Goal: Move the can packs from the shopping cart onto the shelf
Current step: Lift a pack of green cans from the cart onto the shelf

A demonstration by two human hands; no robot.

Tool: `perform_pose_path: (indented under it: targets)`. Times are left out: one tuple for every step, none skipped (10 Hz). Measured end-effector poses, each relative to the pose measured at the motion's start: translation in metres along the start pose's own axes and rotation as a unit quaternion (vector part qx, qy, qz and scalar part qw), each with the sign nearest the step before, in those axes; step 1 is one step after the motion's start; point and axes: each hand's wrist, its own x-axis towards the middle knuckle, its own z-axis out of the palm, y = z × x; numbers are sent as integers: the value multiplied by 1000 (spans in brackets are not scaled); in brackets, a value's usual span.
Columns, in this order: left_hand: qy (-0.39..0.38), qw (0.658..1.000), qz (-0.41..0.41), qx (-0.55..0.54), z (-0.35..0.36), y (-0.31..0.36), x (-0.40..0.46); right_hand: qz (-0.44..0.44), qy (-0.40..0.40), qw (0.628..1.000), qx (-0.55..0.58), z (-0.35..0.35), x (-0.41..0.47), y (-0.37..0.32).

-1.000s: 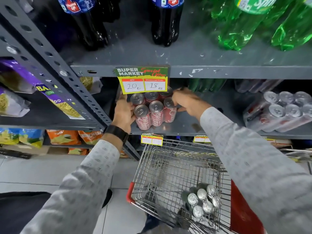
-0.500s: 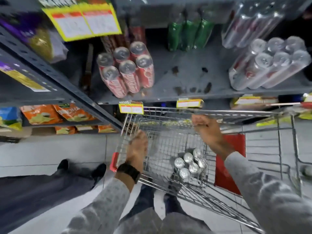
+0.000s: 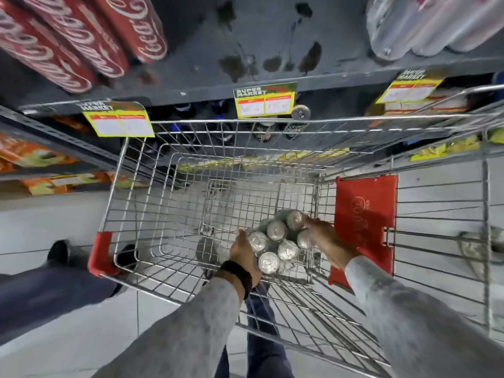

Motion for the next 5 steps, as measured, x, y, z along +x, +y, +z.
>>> perform_pose_path:
  targets:
    - [57, 997, 21, 36, 6, -7, 4, -9, -15, 999, 28, 2, 2, -2]
    - [73, 992, 58, 84, 3, -7, 3, -4, 5, 1000, 13, 4, -7, -13]
    - [74, 983, 100, 132, 0, -3, -21, -8, 9, 1000, 4, 1, -30, -27]
    - [65, 978, 127, 154, -5, 3, -58, -39, 12, 999, 6, -13, -71, -46]
    - [87, 972, 173, 133, -8, 18, -136, -61, 29, 997, 50, -30, -123, -68]
